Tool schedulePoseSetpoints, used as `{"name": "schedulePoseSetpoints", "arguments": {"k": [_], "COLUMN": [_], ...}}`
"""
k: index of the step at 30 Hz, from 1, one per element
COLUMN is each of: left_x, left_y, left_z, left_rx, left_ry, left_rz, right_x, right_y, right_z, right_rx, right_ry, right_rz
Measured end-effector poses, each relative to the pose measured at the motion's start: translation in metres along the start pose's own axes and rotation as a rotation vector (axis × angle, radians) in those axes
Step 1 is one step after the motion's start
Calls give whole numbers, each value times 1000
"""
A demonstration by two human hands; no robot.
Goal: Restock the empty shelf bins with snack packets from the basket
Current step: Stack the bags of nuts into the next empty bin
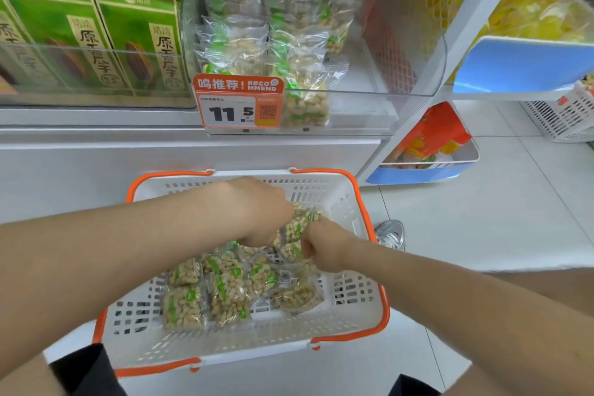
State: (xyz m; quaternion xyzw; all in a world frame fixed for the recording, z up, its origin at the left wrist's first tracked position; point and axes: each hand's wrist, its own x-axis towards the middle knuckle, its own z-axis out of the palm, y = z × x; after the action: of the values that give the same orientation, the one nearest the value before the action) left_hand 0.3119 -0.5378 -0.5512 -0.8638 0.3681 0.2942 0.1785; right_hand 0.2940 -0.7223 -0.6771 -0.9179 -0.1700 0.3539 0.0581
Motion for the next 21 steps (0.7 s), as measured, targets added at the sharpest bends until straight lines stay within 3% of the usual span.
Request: {"name": "schedulePoseSetpoints", "arguments": {"k": [6, 10, 17, 21], "left_x": [-9, -20, -55, -77], "left_y": [-16, -45, -70, -62], "left_z": [-2, -10, -41, -61], "left_rx": [-175, -481, -886, -961], "left_ry": [21, 89, 484, 718], "left_rz": [-89, -45, -31, -106], "right_x": [-23, -47, -75, -87], "right_y": [-37, -55, -59, -68], "right_z": [-67, -109, -170, -193], "right_rx": [177, 245, 473, 558], "right_ry": [211, 394, 729, 824], "right_rz": [-237, -350, -444, -509]}}
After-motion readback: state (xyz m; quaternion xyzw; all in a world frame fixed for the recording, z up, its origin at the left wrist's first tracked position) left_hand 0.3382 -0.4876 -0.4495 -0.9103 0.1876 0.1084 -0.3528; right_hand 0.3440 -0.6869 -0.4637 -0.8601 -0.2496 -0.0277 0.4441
